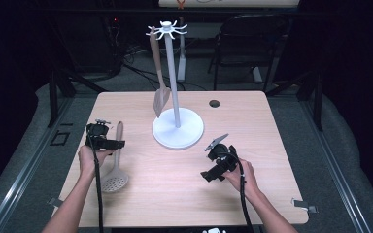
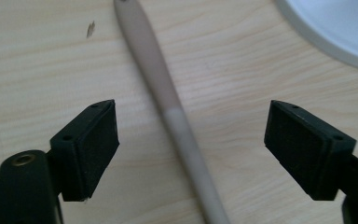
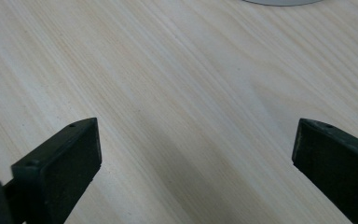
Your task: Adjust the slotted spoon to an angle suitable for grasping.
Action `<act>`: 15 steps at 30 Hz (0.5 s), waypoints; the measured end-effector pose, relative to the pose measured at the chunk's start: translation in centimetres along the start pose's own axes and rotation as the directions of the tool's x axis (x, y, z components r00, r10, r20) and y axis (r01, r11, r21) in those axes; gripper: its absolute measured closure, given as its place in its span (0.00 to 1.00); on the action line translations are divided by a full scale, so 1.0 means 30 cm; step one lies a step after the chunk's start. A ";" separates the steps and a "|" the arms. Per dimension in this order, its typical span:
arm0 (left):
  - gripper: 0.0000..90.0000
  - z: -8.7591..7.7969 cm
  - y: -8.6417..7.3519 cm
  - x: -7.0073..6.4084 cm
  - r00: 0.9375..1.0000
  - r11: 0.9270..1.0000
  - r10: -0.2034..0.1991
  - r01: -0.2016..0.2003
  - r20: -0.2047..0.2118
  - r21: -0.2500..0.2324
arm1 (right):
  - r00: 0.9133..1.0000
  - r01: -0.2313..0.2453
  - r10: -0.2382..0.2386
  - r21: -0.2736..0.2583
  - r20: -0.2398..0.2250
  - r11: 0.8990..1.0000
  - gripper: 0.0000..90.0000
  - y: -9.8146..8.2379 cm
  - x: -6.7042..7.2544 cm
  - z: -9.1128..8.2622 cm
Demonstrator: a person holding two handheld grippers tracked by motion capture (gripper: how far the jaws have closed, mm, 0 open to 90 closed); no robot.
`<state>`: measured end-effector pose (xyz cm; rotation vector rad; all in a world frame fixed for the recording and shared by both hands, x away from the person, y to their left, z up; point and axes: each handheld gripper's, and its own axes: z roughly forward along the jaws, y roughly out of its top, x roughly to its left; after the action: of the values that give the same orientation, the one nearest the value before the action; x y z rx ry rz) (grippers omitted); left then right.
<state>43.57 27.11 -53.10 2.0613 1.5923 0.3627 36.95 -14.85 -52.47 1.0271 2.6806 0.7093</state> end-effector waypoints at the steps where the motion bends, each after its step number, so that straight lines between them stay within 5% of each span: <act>1: 0.24 0.008 -0.004 0.006 1.000 1.000 -0.006 0.006 -0.001 -0.003 | 1.000 0.000 0.000 0.005 0.003 1.000 0.04 0.001 -0.001 -0.004; 7: 0.48 0.048 -0.016 0.022 0.999 0.999 -0.031 0.032 -0.014 0.041 | 1.000 -0.006 0.007 0.004 -0.004 1.000 0.05 0.000 -0.007 0.008; 15: 0.68 0.097 -0.015 0.000 1.000 0.995 0.011 -0.010 -0.013 0.097 | 1.000 -0.008 0.008 0.019 -0.011 1.000 0.06 0.005 -0.005 0.015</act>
<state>44.64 26.54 -55.79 2.1448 1.6373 0.3090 37.29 -14.68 -52.78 1.0420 2.6997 0.6943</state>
